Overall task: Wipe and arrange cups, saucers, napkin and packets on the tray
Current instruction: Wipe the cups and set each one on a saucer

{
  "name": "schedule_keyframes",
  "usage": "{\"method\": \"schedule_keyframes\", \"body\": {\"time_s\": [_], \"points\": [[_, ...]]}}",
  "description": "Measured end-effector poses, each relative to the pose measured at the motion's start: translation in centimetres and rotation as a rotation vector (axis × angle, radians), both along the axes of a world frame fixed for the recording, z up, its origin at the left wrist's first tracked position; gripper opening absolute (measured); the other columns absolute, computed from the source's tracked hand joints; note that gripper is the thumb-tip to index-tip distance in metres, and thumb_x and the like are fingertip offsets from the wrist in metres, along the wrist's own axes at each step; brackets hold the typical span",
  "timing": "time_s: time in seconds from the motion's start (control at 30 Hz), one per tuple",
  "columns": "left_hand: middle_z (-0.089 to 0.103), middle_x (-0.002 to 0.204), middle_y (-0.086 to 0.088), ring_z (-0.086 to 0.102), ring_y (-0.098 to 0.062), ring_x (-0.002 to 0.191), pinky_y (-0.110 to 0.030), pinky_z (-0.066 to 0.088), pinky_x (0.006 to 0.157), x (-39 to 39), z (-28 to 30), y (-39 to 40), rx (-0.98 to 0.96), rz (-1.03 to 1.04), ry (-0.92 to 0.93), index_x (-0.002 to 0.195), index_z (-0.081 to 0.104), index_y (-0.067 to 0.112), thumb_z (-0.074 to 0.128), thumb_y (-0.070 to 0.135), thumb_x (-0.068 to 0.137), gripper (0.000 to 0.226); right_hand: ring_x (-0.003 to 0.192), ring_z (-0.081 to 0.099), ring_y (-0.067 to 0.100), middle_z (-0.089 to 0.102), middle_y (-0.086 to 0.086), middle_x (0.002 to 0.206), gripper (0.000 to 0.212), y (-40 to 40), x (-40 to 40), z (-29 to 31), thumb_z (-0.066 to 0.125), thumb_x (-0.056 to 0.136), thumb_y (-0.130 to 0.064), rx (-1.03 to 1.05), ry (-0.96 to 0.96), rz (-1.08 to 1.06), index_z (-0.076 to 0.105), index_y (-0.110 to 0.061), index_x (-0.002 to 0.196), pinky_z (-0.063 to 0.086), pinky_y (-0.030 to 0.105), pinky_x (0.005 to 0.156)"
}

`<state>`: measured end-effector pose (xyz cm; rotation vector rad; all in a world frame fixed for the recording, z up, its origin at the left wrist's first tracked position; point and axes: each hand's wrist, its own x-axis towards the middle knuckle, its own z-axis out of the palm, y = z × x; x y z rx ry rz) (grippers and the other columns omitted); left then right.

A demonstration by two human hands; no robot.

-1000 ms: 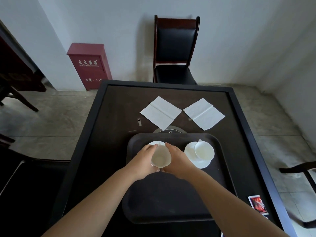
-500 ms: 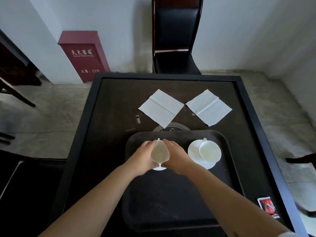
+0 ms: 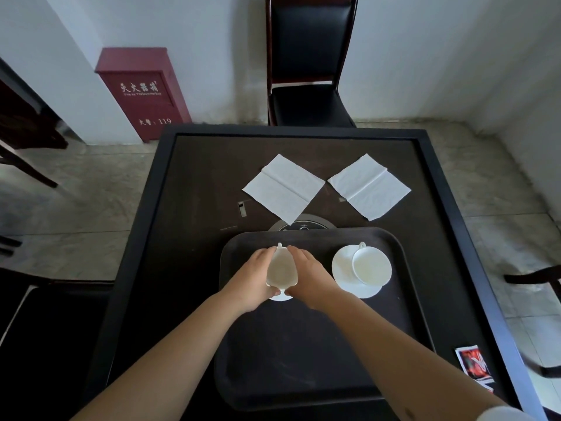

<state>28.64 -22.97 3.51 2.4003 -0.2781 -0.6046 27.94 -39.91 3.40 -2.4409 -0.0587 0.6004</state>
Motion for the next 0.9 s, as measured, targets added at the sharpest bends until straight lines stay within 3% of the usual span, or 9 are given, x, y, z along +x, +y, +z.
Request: {"method": "schedule_keyframes", "body": {"time_s": [0.13,0.23,0.3,0.4,0.57,0.9], "points": [[0.02,0.158,0.0,0.038,-0.021,0.137,-0.028,0.036,0.101,-0.5,0.6,-0.1,0.042,-0.057,-0.028,0.154,0.015,0.024,0.078,0.026,0.081,0.096,0.138,0.036,0.027,0.024,0.004,0.157,0.103,0.0,-0.4,0.5,0.081,0.075,-0.014,-0.024,0.032,0.039,0.014,-0.018,0.154,0.04,0.035,0.105],[0.001,0.163,-0.001,0.024,-0.027,0.144,-0.037,0.039,0.105,-1.0,1.1,0.1,0.143,-0.113,-0.081,0.153,0.008,0.028,0.075,0.037,0.081,0.099,0.148,0.015,0.029,-0.005,0.001,0.164,0.119,-0.3,-1.1,0.9,0.083,0.074,-0.019,-0.055,0.068,0.1,-0.004,-0.022,0.155,0.033,0.041,0.112],[-0.003,0.164,-0.002,0.014,-0.028,0.148,-0.042,0.038,0.108,-1.2,1.7,0.4,0.191,-0.128,-0.135,0.152,0.008,0.028,0.072,0.044,0.082,0.096,0.149,0.007,0.029,-0.014,-0.004,0.163,0.117,-0.6,-1.5,1.4,0.08,0.076,-0.017,-0.077,0.05,0.123,-0.006,-0.028,0.154,0.035,0.044,0.111],[0.0,0.164,-0.007,0.009,-0.03,0.149,-0.046,0.033,0.112,-1.5,2.7,0.6,0.259,-0.153,-0.215,0.151,0.01,0.027,0.067,0.052,0.084,0.092,0.149,0.01,0.026,-0.009,-0.009,0.163,0.103,-1.0,-2.2,2.3,0.073,0.078,-0.025,-0.072,-0.033,0.106,0.004,-0.033,0.153,0.037,0.045,0.108],[0.003,0.163,-0.012,0.006,-0.033,0.149,-0.049,0.028,0.115,-2.0,4.9,1.0,0.317,-0.185,-0.279,0.152,0.014,0.022,0.062,0.053,0.086,0.087,0.147,0.015,0.024,0.001,-0.006,0.164,0.089,-0.9,-2.9,4.0,0.063,0.082,-0.057,-0.106,-0.125,0.061,0.015,-0.032,0.153,0.035,0.047,0.109],[0.01,0.163,-0.008,0.007,-0.03,0.149,-0.045,0.022,0.116,-2.0,8.4,2.1,0.356,-0.162,-0.319,0.15,0.03,0.026,0.054,0.056,0.089,0.071,0.14,0.033,0.022,0.032,-0.003,0.157,0.063,-0.8,-3.1,7.5,0.06,0.088,-0.053,-0.195,-0.263,-0.018,0.045,-0.023,0.141,0.039,0.042,0.104]]}}
